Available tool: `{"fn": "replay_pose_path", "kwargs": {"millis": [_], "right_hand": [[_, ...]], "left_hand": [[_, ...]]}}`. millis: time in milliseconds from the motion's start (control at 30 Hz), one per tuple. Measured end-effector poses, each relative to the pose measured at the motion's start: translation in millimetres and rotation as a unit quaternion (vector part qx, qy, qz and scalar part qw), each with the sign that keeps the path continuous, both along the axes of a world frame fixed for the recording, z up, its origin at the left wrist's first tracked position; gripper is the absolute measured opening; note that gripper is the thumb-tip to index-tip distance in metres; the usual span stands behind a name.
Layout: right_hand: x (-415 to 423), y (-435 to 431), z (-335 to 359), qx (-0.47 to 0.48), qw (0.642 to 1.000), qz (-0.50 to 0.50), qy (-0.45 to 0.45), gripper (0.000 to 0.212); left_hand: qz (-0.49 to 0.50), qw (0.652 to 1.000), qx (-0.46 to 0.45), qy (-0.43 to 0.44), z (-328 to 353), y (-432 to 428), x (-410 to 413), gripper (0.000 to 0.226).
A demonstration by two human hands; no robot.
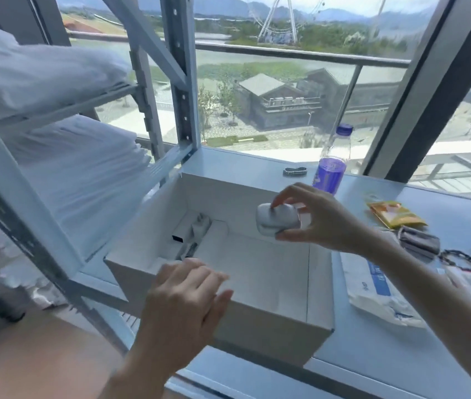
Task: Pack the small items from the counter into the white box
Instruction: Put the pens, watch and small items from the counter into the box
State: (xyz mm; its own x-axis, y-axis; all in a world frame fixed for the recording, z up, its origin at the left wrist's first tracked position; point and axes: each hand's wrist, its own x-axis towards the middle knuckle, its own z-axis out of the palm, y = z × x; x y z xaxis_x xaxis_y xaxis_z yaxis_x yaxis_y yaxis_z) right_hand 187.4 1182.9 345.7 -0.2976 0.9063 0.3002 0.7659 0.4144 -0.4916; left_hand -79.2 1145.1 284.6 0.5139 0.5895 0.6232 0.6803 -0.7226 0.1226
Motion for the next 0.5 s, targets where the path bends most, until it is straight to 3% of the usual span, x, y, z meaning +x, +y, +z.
{"fn": "replay_pose_path", "kwargs": {"millis": [200,500], "right_hand": [[-39.9,27.0,-4.4,-0.046,0.994,0.004,-0.098,0.042],[-85.6,89.9,-13.5,-0.112,0.965,0.069,-0.227,0.050]], "left_hand": [[0.045,0.999,-0.011,0.007,10.7,57.7,-65.9,0.054],[0.056,0.992,0.064,-0.093,-10.7,70.0,-64.4,0.048]]}}
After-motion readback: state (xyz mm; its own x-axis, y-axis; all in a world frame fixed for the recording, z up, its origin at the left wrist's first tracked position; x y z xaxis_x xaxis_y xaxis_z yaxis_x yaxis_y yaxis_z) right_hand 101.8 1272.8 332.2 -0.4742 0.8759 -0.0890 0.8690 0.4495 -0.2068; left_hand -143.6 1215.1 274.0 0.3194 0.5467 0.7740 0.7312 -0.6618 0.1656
